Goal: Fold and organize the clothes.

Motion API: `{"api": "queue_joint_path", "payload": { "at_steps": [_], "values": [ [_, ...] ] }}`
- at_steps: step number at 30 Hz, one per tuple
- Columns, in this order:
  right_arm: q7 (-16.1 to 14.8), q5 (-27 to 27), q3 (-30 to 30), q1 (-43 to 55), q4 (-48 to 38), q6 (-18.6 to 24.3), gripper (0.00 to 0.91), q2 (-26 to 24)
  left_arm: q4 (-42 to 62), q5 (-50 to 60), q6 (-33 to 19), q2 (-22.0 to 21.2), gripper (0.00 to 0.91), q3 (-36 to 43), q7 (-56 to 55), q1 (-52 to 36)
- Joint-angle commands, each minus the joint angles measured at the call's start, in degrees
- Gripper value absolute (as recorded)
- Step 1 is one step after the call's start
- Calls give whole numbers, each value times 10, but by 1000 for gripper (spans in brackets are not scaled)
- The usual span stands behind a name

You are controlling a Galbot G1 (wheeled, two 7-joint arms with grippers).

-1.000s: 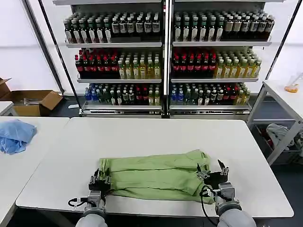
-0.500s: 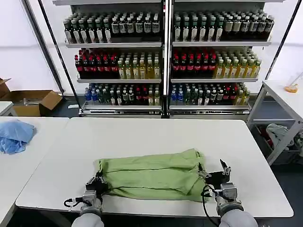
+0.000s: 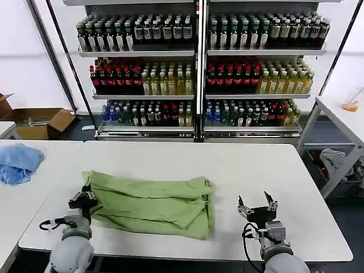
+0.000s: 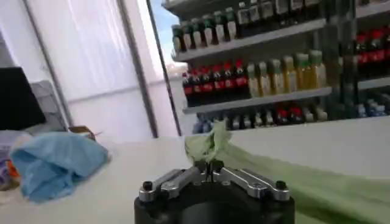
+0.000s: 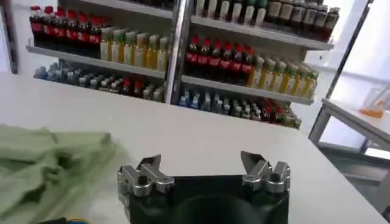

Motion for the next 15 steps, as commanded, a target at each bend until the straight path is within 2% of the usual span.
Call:
{"api": "queue_joint_path", "payload": {
  "at_steps": [1, 8, 15],
  "values": [
    [-1, -1, 3, -1, 1, 2, 907, -1, -121, -286, 24, 55, 20, -19, 13, -4],
    [0, -2, 3, 2, -3, 3, 907, 2, -168, -423, 16, -15, 20, 93, 36, -22],
    [-2, -2, 11, 7, 0, 2, 907, -6, -129, -442, 8, -70, 20, 192, 28, -53]
  ]
}}
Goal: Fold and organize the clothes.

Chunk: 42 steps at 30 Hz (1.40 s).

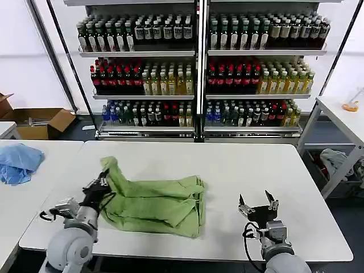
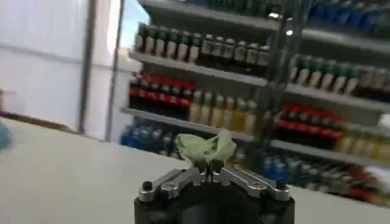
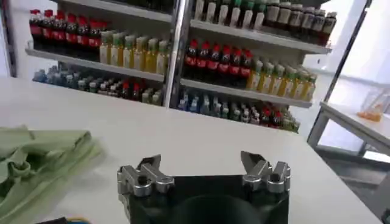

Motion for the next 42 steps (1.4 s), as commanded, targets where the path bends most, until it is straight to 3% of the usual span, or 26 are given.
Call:
{"api": "queue_joint_path", "payload": {
  "at_steps": [1, 9, 14, 15, 16, 17, 26, 29, 34, 42],
  "values": [
    [-1, 3, 7, 4, -2, 0, 907, -5, -8, -162, -2, -73, 20, 156, 4, -39],
    [-2, 7, 5, 11, -11, 2, 907, -6, 79, -102, -13, -129, 20, 216, -14, -73],
    [-4, 12, 4, 21, -19, 4, 907, -10, 137, -8, -34, -151, 40, 245, -13, -99],
    [-4, 14, 3, 23, -20, 4, 907, -11, 142, -2, -36, -153, 212, 249, -12, -101],
    [-4, 16, 3, 25, -21, 4, 907, -13, 152, 25, -38, -155, 766, 253, -6, -104],
    [-4, 17, 3, 27, -22, 4, 907, -14, 156, 44, -43, -158, 907, 258, 5, -104],
    [-6, 22, 1, 32, -27, 6, 907, -22, 117, 95, -67, -152, 907, 274, 72, -89],
    [-6, 22, 1, 35, -30, 8, 907, -21, 84, 90, -52, -145, 907, 260, 75, -77],
    [-7, 22, -3, 39, -34, 11, 907, -22, 22, 90, -41, -108, 907, 177, 75, -41],
    [-8, 21, -5, 45, -39, 14, 907, -19, 50, 171, -52, -23, 907, 29, 64, 22]
  ]
}}
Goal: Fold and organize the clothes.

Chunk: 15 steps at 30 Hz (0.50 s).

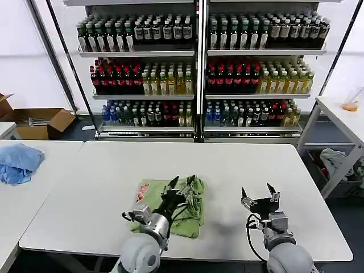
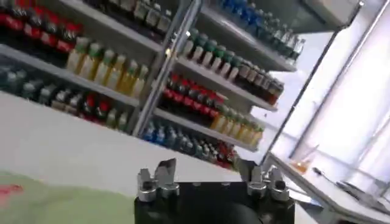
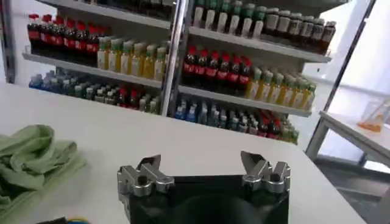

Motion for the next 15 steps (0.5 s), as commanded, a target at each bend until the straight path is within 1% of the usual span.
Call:
{"api": "queue_joint_path", "payload": {
  "at_steps": [1, 5, 10, 15],
  "values": [
    [0, -1, -2, 3, -3, 0, 907, 2, -2, 102, -5, 94, 907, -175, 6, 76],
    [0, -2, -2, 3, -4, 1, 907, 3, 13, 111, 11, 95, 907, -183, -2, 87],
    [1, -3, 2, 0, -4, 0, 907, 3, 43, 128, 38, 83, 907, -166, -5, 90],
    [1, -4, 5, -2, -2, -2, 907, 3, 55, 87, 54, 80, 907, -147, 1, 83]
  ]
}}
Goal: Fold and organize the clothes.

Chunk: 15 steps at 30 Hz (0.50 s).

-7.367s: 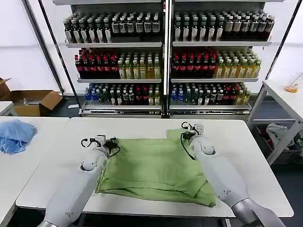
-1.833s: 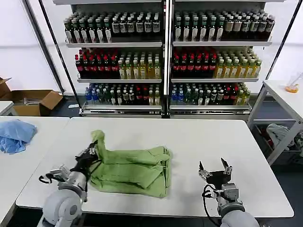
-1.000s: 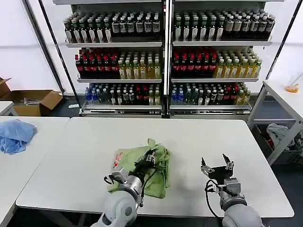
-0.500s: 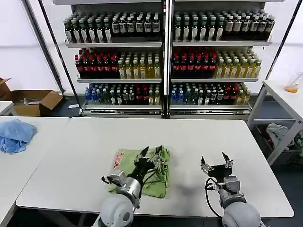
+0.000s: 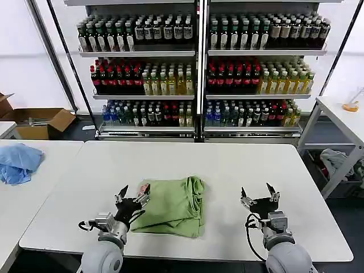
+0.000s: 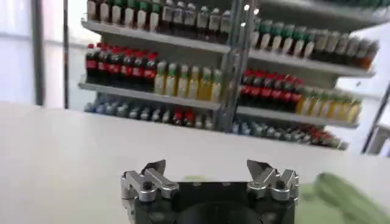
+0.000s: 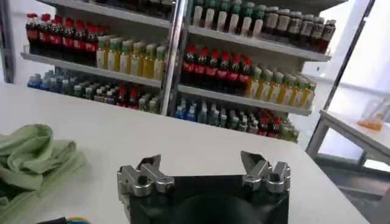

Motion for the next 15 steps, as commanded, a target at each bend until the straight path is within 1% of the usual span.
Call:
{"api": "queue_joint_path", "payload": {
  "at_steps": [1, 3, 4, 11, 15],
  "values": [
    [1, -1, 2, -2, 2, -2, 907, 1, 37, -25, 39, 21, 907, -21, 6, 12],
    [1, -2, 3, -3, 2, -2, 907, 2, 36, -59, 46, 21, 907, -18, 7, 9],
    [1, -3, 3, -4, 3, -2, 907, 3, 34, -93, 50, 22, 907, -15, 8, 7],
    [2, -5, 4, -5, 4, -4, 907, 7, 56, -134, 58, 21, 907, 1, 27, -13],
    [2, -5, 5, -5, 5, -5, 907, 8, 70, -185, 70, 18, 907, -2, 30, -24]
  ]
}}
